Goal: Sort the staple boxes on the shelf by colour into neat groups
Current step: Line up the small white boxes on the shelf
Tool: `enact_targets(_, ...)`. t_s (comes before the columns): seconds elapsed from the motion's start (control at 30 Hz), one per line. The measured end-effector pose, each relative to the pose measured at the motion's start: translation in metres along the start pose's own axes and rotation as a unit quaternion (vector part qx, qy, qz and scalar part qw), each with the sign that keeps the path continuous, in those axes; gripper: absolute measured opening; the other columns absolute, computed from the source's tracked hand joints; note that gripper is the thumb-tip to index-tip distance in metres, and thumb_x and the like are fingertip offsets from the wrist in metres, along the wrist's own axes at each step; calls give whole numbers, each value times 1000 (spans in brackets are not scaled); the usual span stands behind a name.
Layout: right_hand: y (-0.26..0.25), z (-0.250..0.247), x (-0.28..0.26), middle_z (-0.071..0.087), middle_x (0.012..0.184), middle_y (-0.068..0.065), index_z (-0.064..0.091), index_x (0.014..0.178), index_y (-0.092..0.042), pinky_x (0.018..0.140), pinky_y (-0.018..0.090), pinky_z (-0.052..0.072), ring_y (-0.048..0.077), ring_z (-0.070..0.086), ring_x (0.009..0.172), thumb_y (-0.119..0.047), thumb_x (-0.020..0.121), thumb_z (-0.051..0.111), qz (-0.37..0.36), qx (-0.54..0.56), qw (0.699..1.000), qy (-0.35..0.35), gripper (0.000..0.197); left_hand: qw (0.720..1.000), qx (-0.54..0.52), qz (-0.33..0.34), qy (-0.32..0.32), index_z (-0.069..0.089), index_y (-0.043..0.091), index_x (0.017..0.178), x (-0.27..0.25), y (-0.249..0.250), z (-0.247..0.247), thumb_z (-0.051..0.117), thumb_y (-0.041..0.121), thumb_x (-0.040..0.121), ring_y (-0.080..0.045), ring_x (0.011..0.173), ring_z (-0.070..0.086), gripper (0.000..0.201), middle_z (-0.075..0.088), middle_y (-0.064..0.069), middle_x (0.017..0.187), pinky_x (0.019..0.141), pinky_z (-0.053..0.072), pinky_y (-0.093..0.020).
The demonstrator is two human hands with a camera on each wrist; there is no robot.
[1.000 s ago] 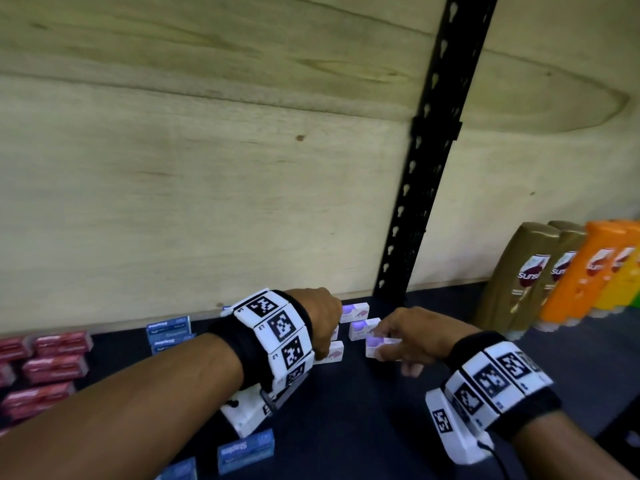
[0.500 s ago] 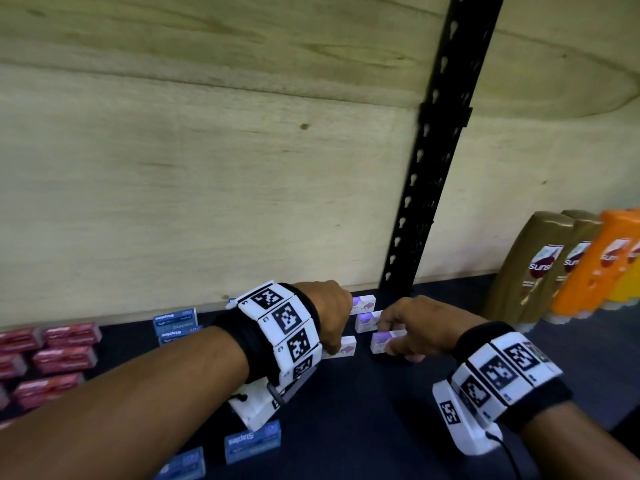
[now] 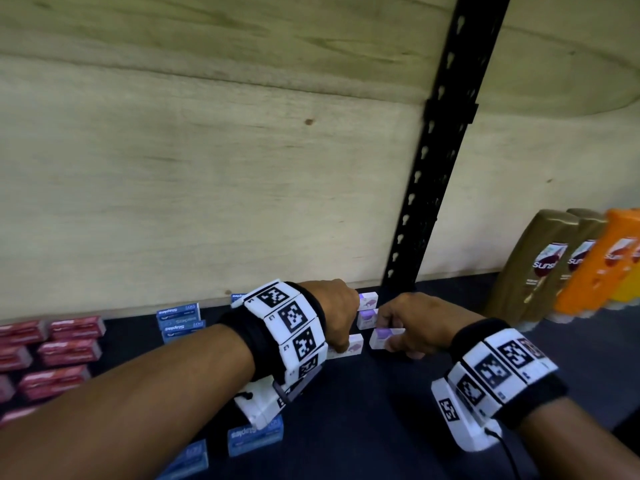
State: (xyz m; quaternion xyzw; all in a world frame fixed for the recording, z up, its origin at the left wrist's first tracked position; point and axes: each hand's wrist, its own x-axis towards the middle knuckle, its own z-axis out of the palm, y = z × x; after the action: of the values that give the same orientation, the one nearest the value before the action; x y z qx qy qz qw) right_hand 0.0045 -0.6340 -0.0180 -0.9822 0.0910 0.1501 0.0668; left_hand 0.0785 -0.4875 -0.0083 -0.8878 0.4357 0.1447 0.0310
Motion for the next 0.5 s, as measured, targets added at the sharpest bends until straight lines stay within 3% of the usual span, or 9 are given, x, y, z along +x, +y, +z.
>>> enact_targets(0.13,-2,-1,1,58,96,-10,57,98,-31,72,26,55,6,61,51,-27,91,69,-2,-7,1000,-2,15,1000,1,5,-2,68,9,107,-1,1,-1,75,26,84,-19,83,63,29,69,-6,103,73,53,-31)
enact_targets(0.23,-4,-1,0,61,112,-1,60,107,-29,69,25,56,12,66,59,-26,92,68,2,-15,1000,-7,17,1000,0,6,-4,68,9,107,-1,0,-1,74,27,85,-18,80,61,29,68,-6,98,72,53,-31)
enact_targets(0.33,-6,-1,0,55,119,1,60,110,-29,72,27,57,15,67,65,-26,92,68,2,-28,1000,-9,20,1000,-3,6,-7,68,8,107,-1,1,-1,74,26,85,-18,81,61,29,67,-5,97,73,53,-31)
enact_targets(0.4,-7,-2,-1,53,117,0,60,110,-30,74,29,58,17,68,68,-26,91,69,7,-27,1000,-11,22,1000,-1,7,-11,68,9,108,-1,0,-1,74,28,85,-18,81,61,30,68,-5,99,73,52,-31)
enact_targets(0.5,-6,-4,-4,52,95,-5,57,106,-31,71,30,59,20,71,70,-25,88,72,14,-5,1000,-14,24,1000,-8,6,-17,68,11,109,-3,-2,-3,75,34,84,-18,86,65,36,70,-4,103,76,53,-31)
